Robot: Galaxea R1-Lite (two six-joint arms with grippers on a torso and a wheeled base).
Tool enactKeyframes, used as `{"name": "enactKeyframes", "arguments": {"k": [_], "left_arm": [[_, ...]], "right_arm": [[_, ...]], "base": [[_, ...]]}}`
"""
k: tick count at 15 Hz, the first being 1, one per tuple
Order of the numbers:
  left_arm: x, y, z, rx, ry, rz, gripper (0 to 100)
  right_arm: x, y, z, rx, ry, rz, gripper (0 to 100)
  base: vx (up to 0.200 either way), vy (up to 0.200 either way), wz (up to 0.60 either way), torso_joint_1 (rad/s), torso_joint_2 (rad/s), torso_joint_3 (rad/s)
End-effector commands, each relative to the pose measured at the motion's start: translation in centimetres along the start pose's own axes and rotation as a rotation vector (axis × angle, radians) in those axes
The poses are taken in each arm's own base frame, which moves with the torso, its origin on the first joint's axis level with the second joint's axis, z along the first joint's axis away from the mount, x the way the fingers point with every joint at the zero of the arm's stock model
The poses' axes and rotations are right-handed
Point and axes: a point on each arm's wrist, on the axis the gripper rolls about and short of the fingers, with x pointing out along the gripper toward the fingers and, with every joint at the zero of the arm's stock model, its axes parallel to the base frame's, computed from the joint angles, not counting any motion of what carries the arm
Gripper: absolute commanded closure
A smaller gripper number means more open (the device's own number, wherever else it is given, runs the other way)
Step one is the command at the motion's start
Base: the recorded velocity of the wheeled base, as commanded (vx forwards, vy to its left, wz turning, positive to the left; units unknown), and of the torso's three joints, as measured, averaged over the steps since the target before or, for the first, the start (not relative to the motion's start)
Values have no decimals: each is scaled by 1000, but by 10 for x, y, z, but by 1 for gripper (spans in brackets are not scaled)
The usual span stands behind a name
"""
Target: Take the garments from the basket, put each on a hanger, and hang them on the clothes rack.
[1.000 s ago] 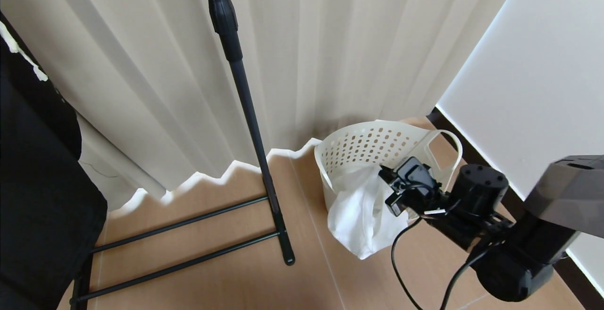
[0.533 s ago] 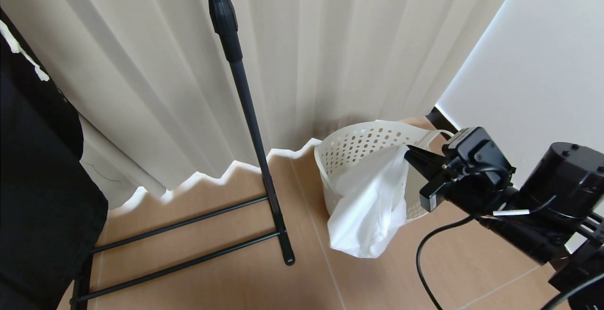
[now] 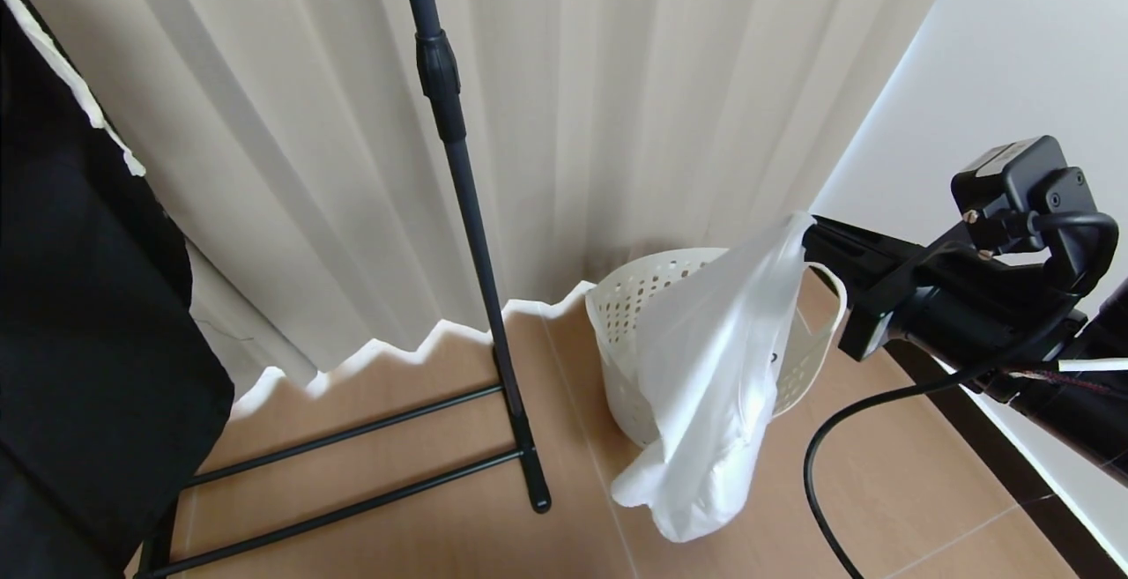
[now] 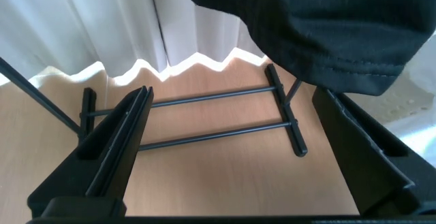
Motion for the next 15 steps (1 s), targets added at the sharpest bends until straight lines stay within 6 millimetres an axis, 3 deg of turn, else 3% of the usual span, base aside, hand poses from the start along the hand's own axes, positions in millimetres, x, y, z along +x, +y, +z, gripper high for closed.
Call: {"name": "enactKeyframes", "arguments": {"k": [1, 15], "left_arm": [[0, 0, 0, 0, 1, 0, 0], [0, 0, 0, 0, 1, -3, 0]], "right_arm": [[0, 0, 0, 0, -1, 0, 100], [6, 1, -5, -1, 16, 1, 100]], "base": [[0, 0, 0, 2, 7, 203], [0, 0, 0, 0, 3, 203]]}}
